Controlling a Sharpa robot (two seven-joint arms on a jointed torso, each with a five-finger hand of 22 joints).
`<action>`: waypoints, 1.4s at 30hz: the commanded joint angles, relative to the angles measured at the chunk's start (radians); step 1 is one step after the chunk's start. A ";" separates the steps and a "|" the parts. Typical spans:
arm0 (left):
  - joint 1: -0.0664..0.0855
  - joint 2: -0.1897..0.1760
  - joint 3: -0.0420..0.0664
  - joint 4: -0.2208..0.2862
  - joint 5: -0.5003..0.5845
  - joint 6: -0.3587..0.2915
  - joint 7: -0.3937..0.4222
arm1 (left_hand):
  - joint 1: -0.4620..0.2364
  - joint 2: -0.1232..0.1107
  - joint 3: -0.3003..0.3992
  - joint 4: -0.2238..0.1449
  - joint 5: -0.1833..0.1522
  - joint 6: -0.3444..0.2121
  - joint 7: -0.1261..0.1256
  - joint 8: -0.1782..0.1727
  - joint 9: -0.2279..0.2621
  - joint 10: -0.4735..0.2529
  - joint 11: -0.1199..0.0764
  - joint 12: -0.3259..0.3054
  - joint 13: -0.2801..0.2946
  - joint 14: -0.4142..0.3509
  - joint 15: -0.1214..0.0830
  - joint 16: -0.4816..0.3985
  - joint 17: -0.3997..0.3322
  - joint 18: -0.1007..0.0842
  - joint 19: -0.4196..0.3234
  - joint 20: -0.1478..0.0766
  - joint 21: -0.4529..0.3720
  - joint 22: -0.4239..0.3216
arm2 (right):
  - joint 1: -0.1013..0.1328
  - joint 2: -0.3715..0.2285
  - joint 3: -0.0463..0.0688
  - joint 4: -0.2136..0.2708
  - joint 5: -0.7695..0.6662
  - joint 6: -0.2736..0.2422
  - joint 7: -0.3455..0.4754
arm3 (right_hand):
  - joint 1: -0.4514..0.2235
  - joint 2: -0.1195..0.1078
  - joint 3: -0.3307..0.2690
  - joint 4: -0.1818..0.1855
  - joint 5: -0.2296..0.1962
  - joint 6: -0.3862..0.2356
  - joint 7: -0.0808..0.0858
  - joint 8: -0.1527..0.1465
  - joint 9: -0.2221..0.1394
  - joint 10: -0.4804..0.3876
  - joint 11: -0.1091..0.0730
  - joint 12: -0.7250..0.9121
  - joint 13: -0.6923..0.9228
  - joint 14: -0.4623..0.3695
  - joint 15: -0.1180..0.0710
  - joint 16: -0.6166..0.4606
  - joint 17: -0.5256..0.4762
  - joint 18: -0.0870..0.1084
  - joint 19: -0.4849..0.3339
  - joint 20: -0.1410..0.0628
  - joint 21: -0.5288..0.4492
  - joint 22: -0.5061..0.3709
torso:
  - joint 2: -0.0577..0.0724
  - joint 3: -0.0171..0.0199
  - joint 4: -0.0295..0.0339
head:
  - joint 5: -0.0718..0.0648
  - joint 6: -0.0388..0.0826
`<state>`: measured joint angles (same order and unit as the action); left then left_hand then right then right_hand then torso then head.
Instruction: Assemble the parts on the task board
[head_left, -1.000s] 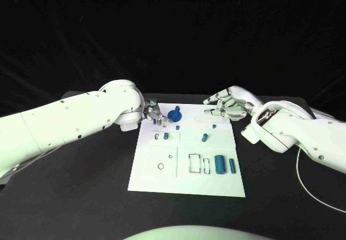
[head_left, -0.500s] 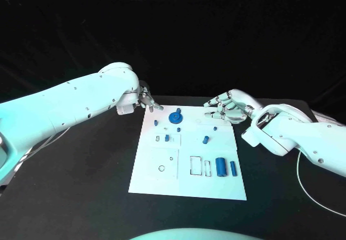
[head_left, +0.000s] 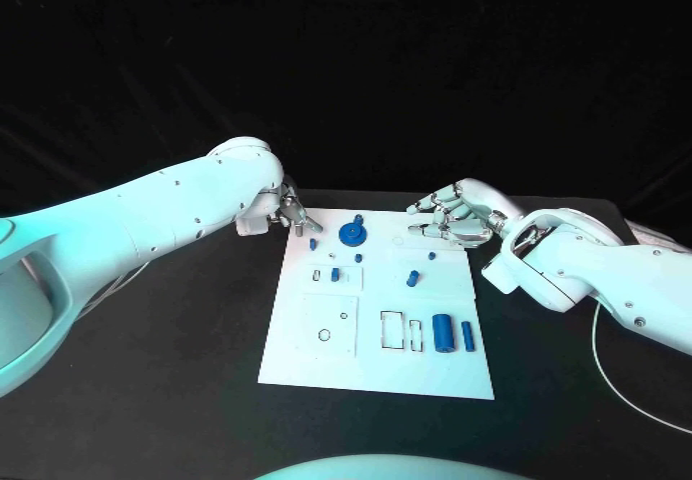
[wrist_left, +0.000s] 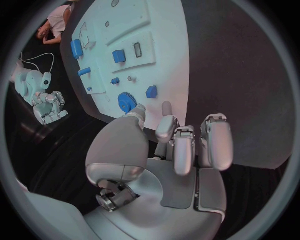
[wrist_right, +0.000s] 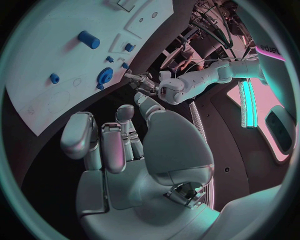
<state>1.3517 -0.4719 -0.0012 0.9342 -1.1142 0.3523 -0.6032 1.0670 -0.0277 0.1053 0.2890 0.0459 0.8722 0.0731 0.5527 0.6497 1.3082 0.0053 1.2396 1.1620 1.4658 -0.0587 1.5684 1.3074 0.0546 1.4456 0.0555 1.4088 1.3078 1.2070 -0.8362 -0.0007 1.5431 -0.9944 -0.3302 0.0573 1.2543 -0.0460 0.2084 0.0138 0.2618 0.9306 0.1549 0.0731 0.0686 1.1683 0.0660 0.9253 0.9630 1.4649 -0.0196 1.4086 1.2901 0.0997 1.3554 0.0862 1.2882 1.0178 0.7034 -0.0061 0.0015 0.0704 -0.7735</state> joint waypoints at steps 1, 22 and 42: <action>-0.007 0.007 -0.001 -0.007 0.006 0.041 0.045 | 0.007 0.004 -0.007 0.000 0.004 0.012 0.000 0.006 -0.001 0.007 -0.002 0.006 0.003 0.105 0.002 0.002 0.263 0.000 0.008 -0.001 0.007 0.043 | -0.001 0.002 0.000 -0.001 -0.001 0.014 0.006 | -0.004 0.005 -0.001 0.005 0.005 0.008 0.001 0.005 0.001 -0.005 -0.001 -0.004 -0.001 0.050 0.004 -0.006 0.000 0.006 -0.008 0.000 -0.006 -0.002 | 0.000 0.0006 0.0000 | -0.001 -0.001; -0.017 0.017 -0.002 -0.005 0.011 0.051 0.065 | 0.036 0.026 -0.016 -0.006 0.004 0.028 -0.010 0.025 0.007 0.018 -0.012 0.016 0.011 0.105 -0.007 0.002 0.263 -0.002 0.015 -0.009 0.014 0.054 | -0.001 0.004 0.000 -0.003 -0.001 0.018 0.004 | -0.004 0.005 -0.001 0.005 0.005 0.008 0.001 0.005 0.001 -0.005 -0.001 -0.004 -0.001 0.050 0.004 -0.006 0.000 0.006 -0.008 0.000 -0.006 -0.002 | -0.001 0.0013 0.0011 | -0.002 -0.007; -0.017 0.019 -0.002 -0.007 0.011 0.053 0.063 | 0.222 0.094 0.078 -0.104 0.004 0.015 -0.031 0.057 0.035 0.023 -0.032 0.016 0.012 0.105 -0.024 0.002 0.263 -0.003 0.017 -0.024 0.016 0.062 | -0.001 0.005 0.000 -0.003 -0.001 0.021 0.003 | -0.004 0.007 0.000 0.006 0.007 0.009 0.001 0.005 0.001 -0.003 -0.002 -0.001 0.000 0.050 0.004 -0.006 -0.001 0.005 -0.007 0.000 -0.005 0.000 | -0.001 0.0012 0.0009 | -0.002 -0.012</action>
<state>1.3345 -0.4554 -0.0026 0.9265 -1.1074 0.3894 -0.5499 1.2770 0.0586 0.1768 0.1900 0.0454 0.8876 0.0461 0.6061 0.6825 1.3330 -0.0201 1.2548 1.1741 1.4667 -0.0744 1.5684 1.3079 0.0547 1.4634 0.0376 1.4212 1.3075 1.2064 -0.8325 -0.0007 1.5399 -0.9937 -0.3218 0.0571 1.2543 -0.0461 0.2084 0.0138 0.2654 0.9306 0.1549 0.0731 0.0687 1.1683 0.0660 0.9253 0.9631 1.4649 -0.0196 1.4086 1.2902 0.0997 1.3554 0.0862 1.2882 1.0179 0.7022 -0.0049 0.0028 0.0681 -0.7845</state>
